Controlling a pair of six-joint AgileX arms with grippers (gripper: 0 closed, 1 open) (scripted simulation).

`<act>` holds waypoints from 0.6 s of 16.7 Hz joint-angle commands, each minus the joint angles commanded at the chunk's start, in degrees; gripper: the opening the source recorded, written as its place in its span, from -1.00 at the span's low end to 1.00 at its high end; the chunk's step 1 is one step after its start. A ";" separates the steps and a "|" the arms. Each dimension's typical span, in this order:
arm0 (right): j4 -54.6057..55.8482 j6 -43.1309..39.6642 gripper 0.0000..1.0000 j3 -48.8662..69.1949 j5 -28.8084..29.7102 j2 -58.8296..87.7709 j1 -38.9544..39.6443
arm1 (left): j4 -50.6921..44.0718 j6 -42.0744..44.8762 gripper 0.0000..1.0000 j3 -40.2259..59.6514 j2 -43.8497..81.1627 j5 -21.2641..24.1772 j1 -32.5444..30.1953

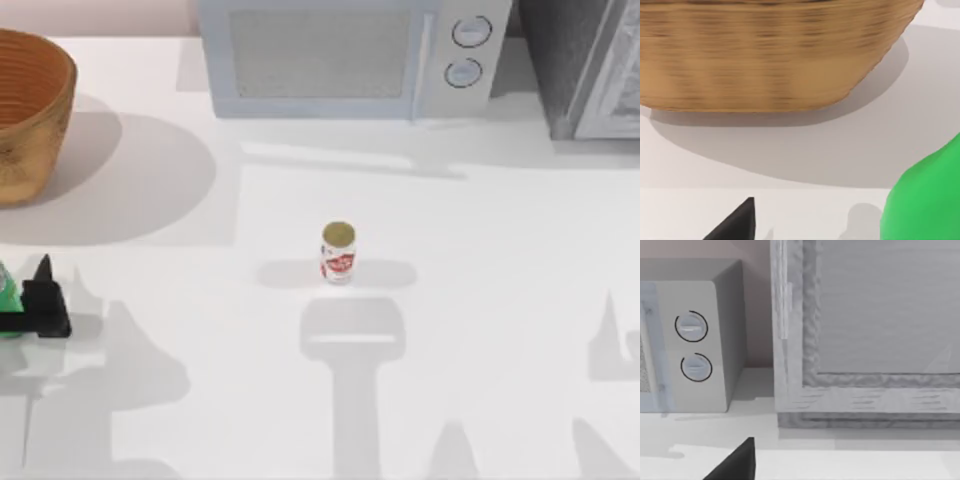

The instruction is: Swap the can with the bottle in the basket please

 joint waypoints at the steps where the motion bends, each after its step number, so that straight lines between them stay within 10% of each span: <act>1: 0.00 0.00 1.00 0.00 0.00 0.00 0.00 | 0.00 0.00 1.00 0.00 0.00 0.00 0.00; 10: 0.00 0.00 1.00 0.00 0.00 0.00 0.00 | 0.00 0.00 -0.36 0.00 0.00 0.00 0.00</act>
